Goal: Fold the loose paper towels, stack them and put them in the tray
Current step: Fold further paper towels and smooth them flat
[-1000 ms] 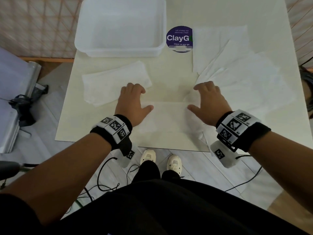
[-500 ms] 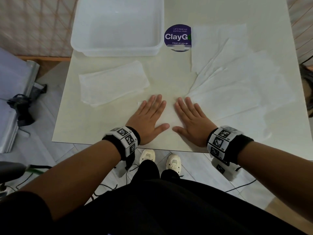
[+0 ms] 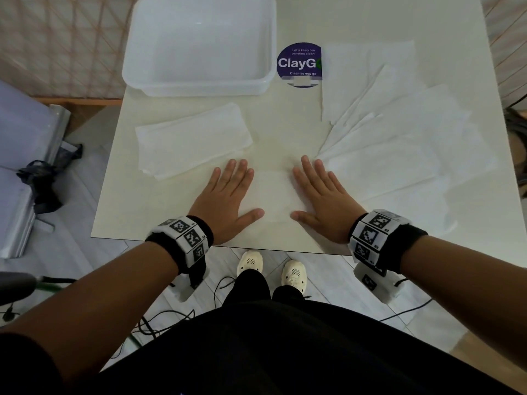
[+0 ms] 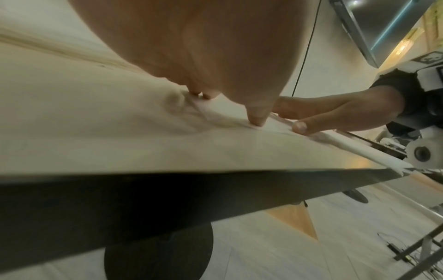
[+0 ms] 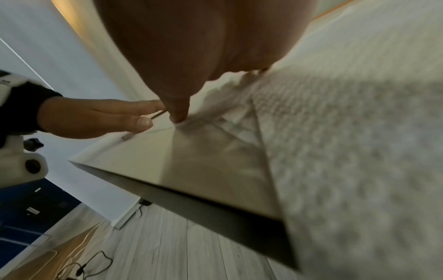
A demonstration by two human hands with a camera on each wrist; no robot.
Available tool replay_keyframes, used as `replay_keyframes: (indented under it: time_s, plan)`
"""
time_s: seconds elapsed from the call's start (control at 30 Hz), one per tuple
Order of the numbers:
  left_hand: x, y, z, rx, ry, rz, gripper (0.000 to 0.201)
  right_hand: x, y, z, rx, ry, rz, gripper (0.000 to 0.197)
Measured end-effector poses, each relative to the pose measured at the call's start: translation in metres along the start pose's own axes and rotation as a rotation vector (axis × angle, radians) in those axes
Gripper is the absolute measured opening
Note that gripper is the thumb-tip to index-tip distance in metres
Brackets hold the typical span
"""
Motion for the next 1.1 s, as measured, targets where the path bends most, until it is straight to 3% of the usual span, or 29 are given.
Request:
replay_keyframes:
  time_s: [0.17, 0.4, 0.53, 0.67, 0.73, 0.83, 0.93, 1.1]
  plan:
    - [-0.004, 0.006, 0.024, 0.17, 0.15, -0.006, 0.098, 0.0, -0.006, 0.028, -0.115, 0.223, -0.054, 0.073]
    - [-0.016, 0.013, 0.045, 0.069, 0.043, 0.061, 0.097, -0.012, -0.008, 0.048, -0.091, 0.227, -0.088, 0.058]
    - [-0.015, 0.012, 0.05, 0.123, 0.079, 0.021, 0.079, -0.018, -0.006, 0.057, -0.172, 0.168, -0.119, 0.023]
    - [-0.022, 0.027, 0.064, 0.287, 0.253, -0.141, 0.042, -0.024, -0.007, 0.064, -0.367, 0.155, -0.038, 0.01]
    - [-0.028, 0.032, 0.07, 0.319, 0.288, -0.134, 0.026, -0.024, -0.009, 0.069, -0.442, 0.172, -0.002, 0.009]
    - [-0.032, 0.028, 0.072, 0.379, 0.281, -0.087, 0.02, -0.02, -0.005, 0.077, -0.477, 0.236, 0.031, 0.018]
    - [-0.033, 0.019, 0.071, 0.465, 0.253, -0.077, 0.019, -0.015, 0.012, 0.086, -0.342, 0.317, -0.044, 0.04]
    - [-0.033, 0.009, 0.077, 0.506, 0.218, -0.039, 0.022, -0.013, 0.04, 0.081, 0.128, -0.053, -0.287, 0.086]
Point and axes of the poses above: each hand's wrist, its own x-axis away from the middle knuckle, its own z-axis out of the back of the hand, y = z × x, the point moved 3 cm from there along -x, towards the middle knuckle, and after that the axes turned 11 degrees about -y, right-handed, at the moved point
